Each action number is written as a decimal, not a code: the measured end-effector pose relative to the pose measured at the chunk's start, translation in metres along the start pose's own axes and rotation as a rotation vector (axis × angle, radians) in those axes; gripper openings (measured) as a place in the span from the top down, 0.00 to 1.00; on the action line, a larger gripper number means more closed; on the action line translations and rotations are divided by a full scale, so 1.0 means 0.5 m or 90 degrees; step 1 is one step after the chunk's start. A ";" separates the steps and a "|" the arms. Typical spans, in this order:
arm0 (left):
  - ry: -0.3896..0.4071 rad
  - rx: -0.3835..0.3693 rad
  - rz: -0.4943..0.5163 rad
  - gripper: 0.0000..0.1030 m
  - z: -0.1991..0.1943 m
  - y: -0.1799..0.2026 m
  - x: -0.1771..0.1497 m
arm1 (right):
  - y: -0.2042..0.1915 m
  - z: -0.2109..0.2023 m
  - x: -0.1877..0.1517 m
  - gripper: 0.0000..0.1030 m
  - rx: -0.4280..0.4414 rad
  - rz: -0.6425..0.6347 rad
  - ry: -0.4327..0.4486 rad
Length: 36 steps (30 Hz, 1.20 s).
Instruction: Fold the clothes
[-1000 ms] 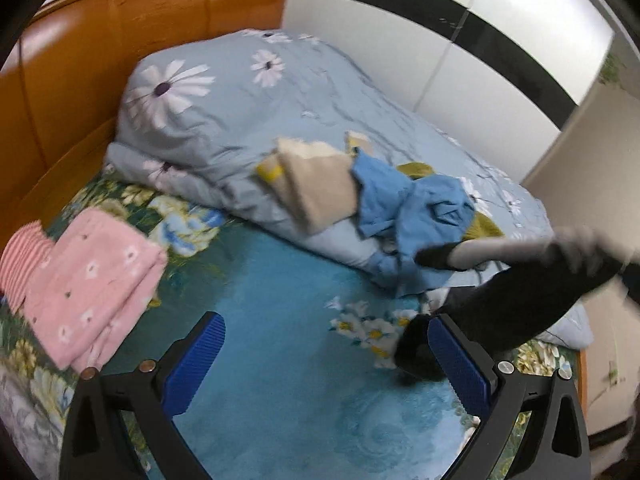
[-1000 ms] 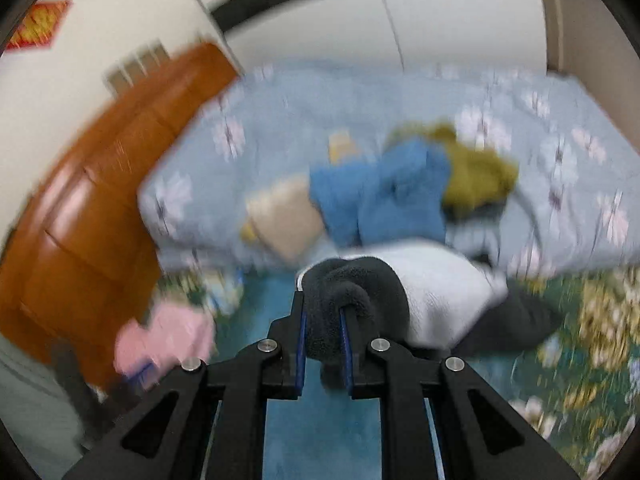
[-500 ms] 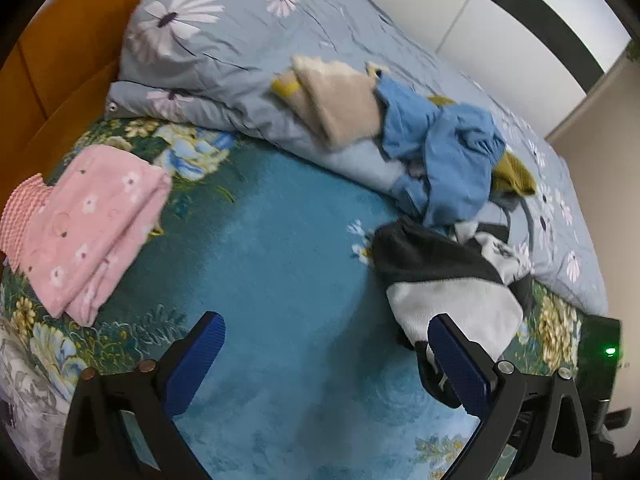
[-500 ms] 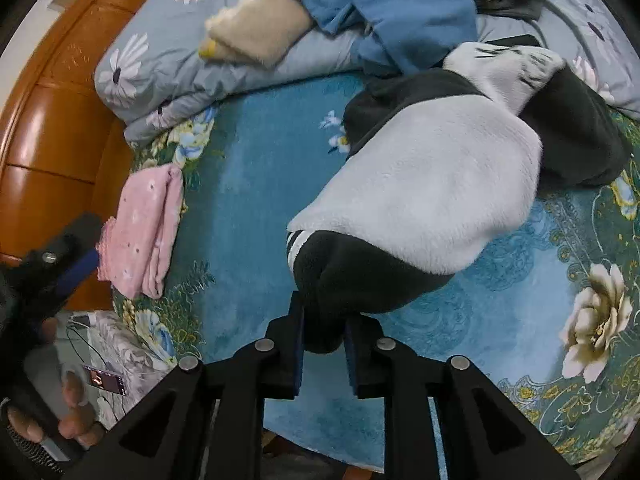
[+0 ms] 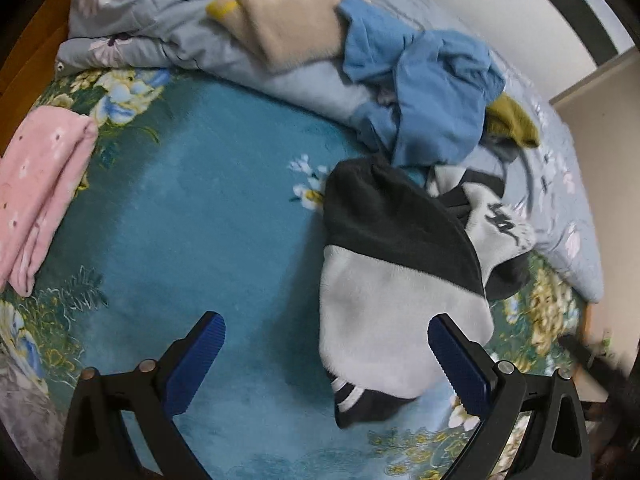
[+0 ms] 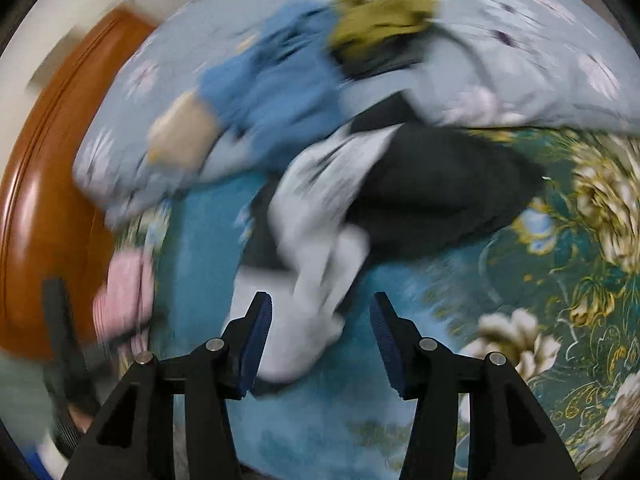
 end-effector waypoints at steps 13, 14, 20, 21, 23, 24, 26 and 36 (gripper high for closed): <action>-0.024 0.067 -0.058 0.00 0.076 0.029 0.048 | 0.143 0.148 0.242 0.40 0.098 0.291 -0.058; -0.021 0.069 -0.055 0.00 0.075 0.037 0.056 | 0.144 0.156 0.247 0.46 0.095 0.293 -0.062; -0.004 0.077 -0.017 0.00 0.064 0.108 0.116 | 0.172 0.121 0.197 0.87 0.111 0.281 -0.039; -0.002 0.076 -0.013 0.00 0.065 0.121 0.127 | 0.181 0.105 0.178 0.89 0.111 0.275 -0.029; -0.001 0.071 -0.007 0.00 0.067 0.148 0.148 | 0.189 0.076 0.130 0.90 0.079 0.243 -0.014; -0.001 0.068 -0.001 0.00 0.070 0.165 0.156 | 0.192 0.067 0.104 0.90 0.062 0.229 -0.013; -0.004 0.063 0.012 0.00 0.078 0.205 0.169 | 0.200 0.063 0.050 0.90 0.039 0.215 -0.023; -0.037 0.182 0.061 0.00 0.170 0.296 0.165 | 0.232 0.090 -0.052 0.90 0.044 0.244 -0.066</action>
Point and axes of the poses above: each gripper's, at about its wrist camera, not at the fingertips, and z roughly the way its jaws point, y to its right, x to its top, the point moved 5 cm from there along z, roughly the way its jaws point, and after that the axes turned 15 degrees about -y, right-handed, at the moved point
